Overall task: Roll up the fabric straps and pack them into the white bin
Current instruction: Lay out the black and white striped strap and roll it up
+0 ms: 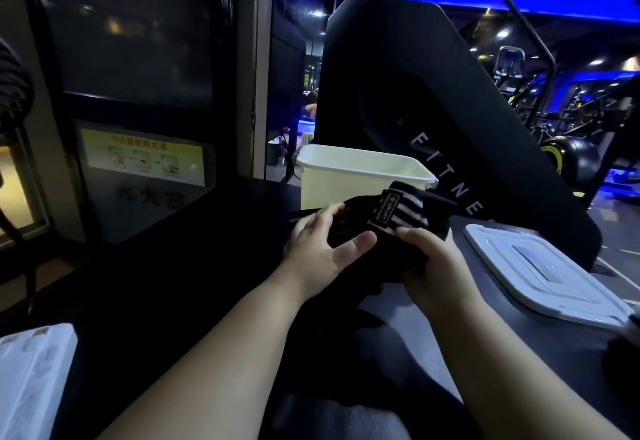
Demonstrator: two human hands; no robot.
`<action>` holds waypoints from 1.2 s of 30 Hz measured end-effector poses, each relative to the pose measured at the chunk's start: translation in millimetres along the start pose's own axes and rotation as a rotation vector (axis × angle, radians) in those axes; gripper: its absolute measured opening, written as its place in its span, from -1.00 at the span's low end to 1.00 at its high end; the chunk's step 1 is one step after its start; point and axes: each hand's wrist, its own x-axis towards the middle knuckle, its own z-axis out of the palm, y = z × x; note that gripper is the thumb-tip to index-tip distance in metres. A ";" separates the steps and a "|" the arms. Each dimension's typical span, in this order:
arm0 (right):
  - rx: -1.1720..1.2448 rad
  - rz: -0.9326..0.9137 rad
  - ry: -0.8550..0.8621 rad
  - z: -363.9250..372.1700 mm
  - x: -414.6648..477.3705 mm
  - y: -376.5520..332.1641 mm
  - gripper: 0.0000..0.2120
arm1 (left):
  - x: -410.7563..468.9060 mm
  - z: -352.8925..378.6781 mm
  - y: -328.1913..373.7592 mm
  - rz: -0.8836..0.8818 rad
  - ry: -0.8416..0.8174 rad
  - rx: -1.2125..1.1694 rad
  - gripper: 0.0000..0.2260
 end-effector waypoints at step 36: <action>-0.646 -0.119 0.260 -41.6 -16.5 -7.1 -0.54 | 7.4 -0.7 4.0 0.052 0.267 -0.374 -0.80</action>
